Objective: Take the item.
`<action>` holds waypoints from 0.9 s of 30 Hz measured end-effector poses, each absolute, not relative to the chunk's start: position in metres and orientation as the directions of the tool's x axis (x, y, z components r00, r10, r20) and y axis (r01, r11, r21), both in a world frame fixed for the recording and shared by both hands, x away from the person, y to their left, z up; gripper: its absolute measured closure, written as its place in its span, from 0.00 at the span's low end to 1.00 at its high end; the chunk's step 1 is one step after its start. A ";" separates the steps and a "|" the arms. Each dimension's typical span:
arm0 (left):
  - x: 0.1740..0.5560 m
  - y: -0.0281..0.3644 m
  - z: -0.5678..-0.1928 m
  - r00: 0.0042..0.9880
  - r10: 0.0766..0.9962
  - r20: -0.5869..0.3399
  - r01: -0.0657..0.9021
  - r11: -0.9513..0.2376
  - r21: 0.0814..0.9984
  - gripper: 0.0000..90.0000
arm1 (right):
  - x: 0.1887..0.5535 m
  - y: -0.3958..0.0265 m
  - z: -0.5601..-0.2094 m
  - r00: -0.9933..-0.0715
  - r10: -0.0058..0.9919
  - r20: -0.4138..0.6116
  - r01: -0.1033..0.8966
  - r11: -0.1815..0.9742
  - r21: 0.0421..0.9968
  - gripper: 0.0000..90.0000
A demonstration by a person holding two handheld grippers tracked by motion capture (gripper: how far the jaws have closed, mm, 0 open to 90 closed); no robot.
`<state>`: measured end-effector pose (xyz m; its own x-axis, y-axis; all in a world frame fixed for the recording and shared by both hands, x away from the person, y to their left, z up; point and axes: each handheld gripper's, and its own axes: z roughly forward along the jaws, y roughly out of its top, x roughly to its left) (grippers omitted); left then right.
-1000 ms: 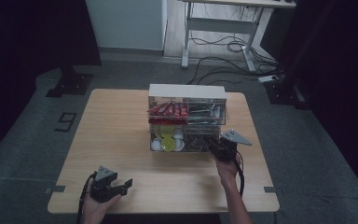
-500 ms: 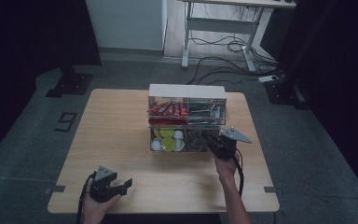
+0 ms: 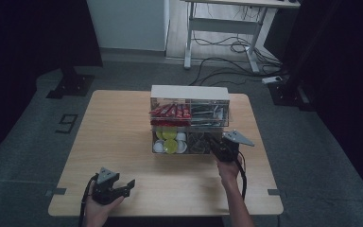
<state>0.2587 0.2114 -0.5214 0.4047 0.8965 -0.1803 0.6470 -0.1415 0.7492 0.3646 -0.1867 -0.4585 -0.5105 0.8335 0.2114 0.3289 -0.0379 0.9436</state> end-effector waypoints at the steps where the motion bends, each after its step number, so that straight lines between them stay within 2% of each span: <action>1: 0.259 0.211 -0.521 0.403 0.898 -0.179 0.646 -0.140 0.750 0.31 | 0.365 -0.187 -0.459 -0.512 0.832 0.212 0.330 -0.038 0.943 0.98; 27: 0.273 0.175 -0.501 0.444 0.883 -0.151 0.602 -0.169 0.780 0.32 | 0.365 -0.196 -0.458 -0.518 0.821 0.241 0.333 -0.066 0.941 0.98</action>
